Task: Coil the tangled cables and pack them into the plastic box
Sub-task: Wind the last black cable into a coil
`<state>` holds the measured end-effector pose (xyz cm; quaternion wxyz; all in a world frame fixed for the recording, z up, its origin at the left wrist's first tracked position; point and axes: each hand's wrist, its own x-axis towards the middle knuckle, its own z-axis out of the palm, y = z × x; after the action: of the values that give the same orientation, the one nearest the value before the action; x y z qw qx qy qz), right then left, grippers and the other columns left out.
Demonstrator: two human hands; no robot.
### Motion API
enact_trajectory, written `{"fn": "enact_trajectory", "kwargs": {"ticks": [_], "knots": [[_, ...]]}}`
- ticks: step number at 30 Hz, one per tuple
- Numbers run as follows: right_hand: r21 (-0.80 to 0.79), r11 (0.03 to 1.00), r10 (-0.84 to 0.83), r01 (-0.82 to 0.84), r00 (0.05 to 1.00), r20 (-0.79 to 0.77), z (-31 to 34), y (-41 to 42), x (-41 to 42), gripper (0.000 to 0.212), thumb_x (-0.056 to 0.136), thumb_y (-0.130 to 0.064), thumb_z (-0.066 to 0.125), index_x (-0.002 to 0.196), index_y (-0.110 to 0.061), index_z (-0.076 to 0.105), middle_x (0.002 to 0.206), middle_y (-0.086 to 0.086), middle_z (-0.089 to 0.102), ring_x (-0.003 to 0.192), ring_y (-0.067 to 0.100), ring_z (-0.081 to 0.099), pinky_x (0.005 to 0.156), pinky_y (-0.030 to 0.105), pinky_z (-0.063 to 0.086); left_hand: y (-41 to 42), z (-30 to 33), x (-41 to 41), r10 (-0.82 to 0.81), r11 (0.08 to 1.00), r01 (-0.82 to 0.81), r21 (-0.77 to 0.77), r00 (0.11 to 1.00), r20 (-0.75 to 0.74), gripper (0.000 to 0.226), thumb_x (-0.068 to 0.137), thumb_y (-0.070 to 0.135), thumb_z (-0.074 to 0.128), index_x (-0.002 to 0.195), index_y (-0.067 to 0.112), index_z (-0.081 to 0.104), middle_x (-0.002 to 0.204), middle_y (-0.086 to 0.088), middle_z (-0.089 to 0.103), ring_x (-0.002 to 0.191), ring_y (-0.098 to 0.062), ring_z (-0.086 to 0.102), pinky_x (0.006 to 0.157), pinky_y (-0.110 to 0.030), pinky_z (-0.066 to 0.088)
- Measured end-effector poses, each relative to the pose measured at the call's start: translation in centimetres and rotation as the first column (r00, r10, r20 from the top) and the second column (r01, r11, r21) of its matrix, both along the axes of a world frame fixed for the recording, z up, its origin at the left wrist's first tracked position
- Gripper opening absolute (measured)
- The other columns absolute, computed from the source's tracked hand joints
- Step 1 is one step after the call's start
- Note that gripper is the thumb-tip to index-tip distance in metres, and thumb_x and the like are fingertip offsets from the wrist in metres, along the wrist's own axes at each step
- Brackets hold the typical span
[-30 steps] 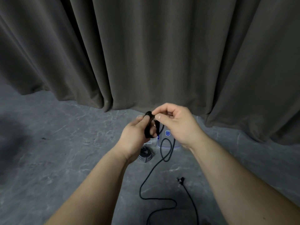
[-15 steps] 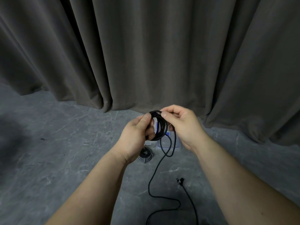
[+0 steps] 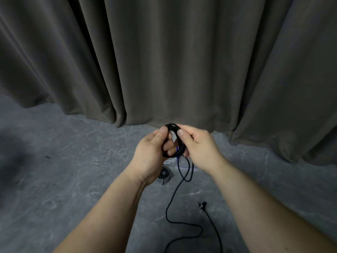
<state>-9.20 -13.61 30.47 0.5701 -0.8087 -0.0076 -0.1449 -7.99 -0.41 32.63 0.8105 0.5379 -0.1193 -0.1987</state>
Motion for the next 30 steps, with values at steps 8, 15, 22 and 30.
{"fn": "enact_trajectory", "kwargs": {"ticks": [8,15,22,30], "knots": [[0.245,0.969,-0.007,0.022,0.998,-0.059,-0.9,0.1,0.5,0.025,0.097,-0.028,0.050,0.084,-0.024,0.070,0.063,0.004,0.060,0.058,0.015,0.051,0.057,0.027,0.041,0.3,0.3,0.1,-0.130,0.991,0.129,0.034,0.991,0.024,0.029,0.101,0.011,0.035,0.077,0.007,0.051,0.057,-0.002,0.052,0.061,-0.014,0.054,0.067,-0.024,0.053],[0.287,0.958,0.020,0.011,0.994,-0.105,-1.2,0.1,0.6,0.023,0.101,-0.025,0.047,0.105,-0.028,0.070,0.062,0.003,0.062,0.053,0.018,0.048,0.044,0.024,0.036,0.2,0.3,-0.1,-0.101,0.995,0.099,0.031,0.994,0.046,0.025,0.103,0.008,0.033,0.082,0.006,0.048,0.055,0.000,0.048,0.054,-0.013,0.054,0.062,-0.023,0.052],[0.312,0.948,-0.022,0.064,0.991,-0.135,-0.9,0.5,0.7,0.029,0.101,-0.014,0.044,0.117,-0.021,0.067,0.066,0.004,0.056,0.048,0.009,0.038,0.044,0.021,0.034,0.3,0.3,0.5,0.010,1.000,-0.010,0.002,1.000,-0.025,0.022,0.101,0.009,0.039,0.087,0.005,0.055,0.063,-0.001,0.054,0.063,-0.014,0.056,0.068,-0.026,0.054],[0.550,0.831,-0.015,0.086,0.991,-0.132,-0.5,0.3,0.6,0.016,0.096,-0.014,0.056,0.099,-0.013,0.071,0.063,0.004,0.047,0.044,0.007,0.035,0.042,0.019,0.029,-0.1,0.3,0.6,0.115,0.993,-0.112,0.036,0.989,-0.088,0.022,0.102,0.017,0.042,0.087,0.008,0.055,0.057,0.002,0.045,0.055,-0.010,0.049,0.058,-0.020,0.046]]}}
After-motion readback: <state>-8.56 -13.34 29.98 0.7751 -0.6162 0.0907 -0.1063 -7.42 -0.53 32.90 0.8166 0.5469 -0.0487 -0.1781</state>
